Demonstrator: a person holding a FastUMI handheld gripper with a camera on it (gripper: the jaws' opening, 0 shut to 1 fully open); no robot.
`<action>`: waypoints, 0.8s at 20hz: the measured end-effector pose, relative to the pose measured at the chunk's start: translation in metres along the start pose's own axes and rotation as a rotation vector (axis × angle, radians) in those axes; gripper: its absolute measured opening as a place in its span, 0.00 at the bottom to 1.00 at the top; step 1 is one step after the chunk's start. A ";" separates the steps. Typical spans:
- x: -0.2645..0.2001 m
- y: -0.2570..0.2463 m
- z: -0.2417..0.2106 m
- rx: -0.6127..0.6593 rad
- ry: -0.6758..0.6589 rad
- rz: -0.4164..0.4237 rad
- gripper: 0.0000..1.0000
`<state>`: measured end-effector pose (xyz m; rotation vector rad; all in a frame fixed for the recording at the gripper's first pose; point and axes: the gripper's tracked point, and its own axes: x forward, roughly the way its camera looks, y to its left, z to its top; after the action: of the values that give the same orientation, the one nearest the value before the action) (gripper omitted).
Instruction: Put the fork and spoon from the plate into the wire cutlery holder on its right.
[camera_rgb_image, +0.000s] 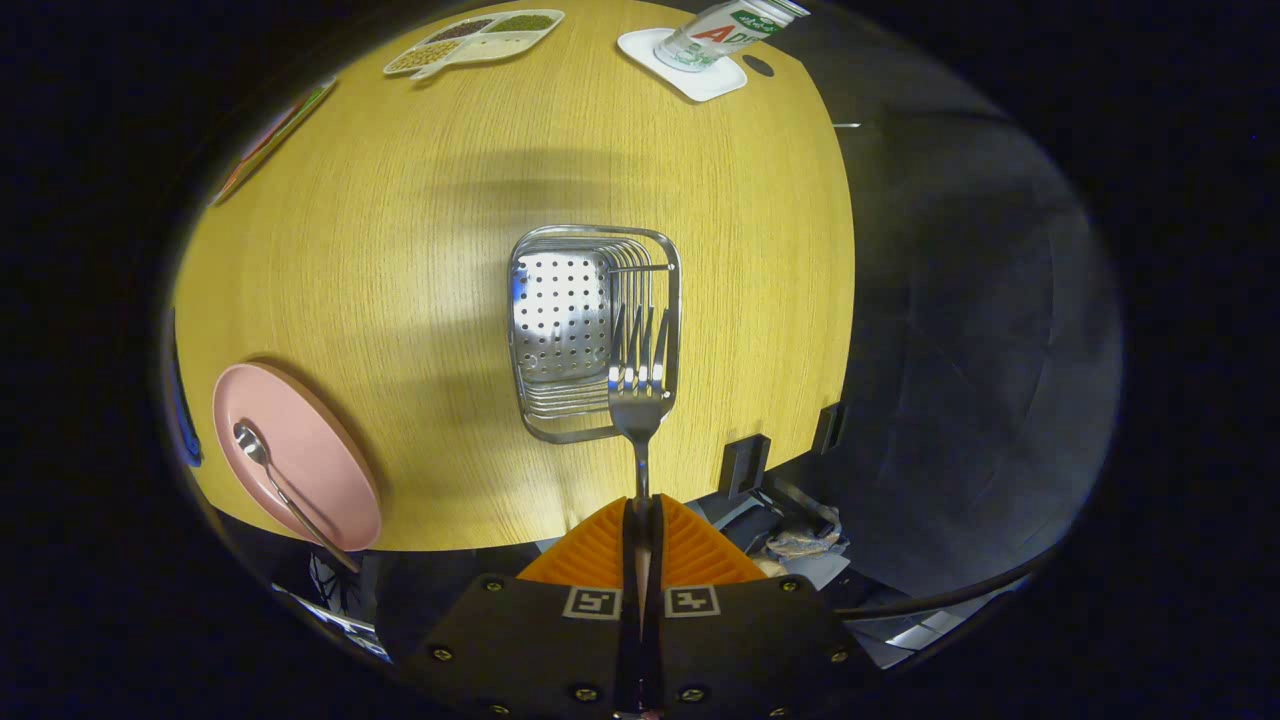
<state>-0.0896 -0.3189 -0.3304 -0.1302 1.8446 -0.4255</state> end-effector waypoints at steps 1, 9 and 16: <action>0.000 -0.001 0.001 -0.022 0.024 -0.003 0.02; -0.005 0.010 0.016 -0.095 0.075 0.043 0.02; -0.012 0.009 0.027 -0.141 0.030 0.018 0.15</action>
<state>-0.0594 -0.3131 -0.3295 -0.2043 1.9038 -0.2857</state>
